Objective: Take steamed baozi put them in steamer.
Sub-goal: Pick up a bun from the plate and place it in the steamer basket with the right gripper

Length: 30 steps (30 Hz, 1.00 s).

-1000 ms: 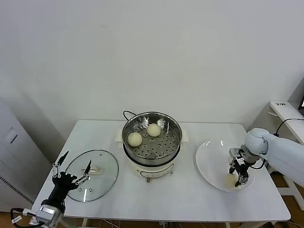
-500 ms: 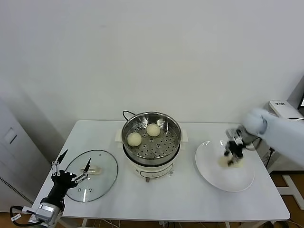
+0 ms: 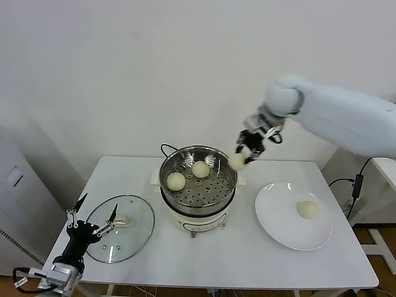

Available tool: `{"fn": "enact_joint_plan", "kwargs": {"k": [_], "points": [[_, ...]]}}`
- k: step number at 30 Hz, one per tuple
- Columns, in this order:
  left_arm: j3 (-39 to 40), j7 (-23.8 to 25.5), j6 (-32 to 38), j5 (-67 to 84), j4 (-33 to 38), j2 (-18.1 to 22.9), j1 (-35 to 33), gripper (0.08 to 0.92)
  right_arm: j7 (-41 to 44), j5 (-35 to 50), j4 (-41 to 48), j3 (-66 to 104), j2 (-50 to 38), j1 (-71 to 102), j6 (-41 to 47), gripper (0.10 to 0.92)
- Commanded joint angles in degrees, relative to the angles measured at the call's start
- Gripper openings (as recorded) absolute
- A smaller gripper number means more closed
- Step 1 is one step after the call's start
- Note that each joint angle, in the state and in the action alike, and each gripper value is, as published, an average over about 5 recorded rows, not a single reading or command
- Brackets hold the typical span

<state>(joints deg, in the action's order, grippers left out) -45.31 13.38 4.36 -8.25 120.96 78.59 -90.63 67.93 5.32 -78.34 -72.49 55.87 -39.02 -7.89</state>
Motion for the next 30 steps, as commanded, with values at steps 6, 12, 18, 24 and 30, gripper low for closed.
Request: {"fn": "enact_joint_plan", "kwargs": {"k": [6,12,18,24,30], "points": [[-0.5,-0.1,-0.1,0.3,-0.2,0.1,0.1,0.823,-4.1,-28.1,-5.1,8.3,11.9,17.7,-21.5,0.399],[-0.1,-0.1,-0.2,0.0,-0.2,0.4,0.6,0.823,-2.7,-26.8,-5.6,8.4,12.7,17.7,-23.4,0.399],[-0.1,-0.1,-0.3,0.0,-0.3,0.4,0.8,0.823,-1.4,-27.4,-5.5,8.2,11.5,17.8,-23.8,0.42],[0.0,-0.1,-0.3,-0.1,-0.4,0.5,0.8,0.823,-1.6,-27.3,-5.4,8.3,10.5,17.9,-23.6,0.549],[0.1,-0.1,-0.1,-0.2,-0.6,0.4,1.0,0.823,-1.9,-26.3,-3.1,11.9,9.8,16.6,-22.8,0.718]]}}
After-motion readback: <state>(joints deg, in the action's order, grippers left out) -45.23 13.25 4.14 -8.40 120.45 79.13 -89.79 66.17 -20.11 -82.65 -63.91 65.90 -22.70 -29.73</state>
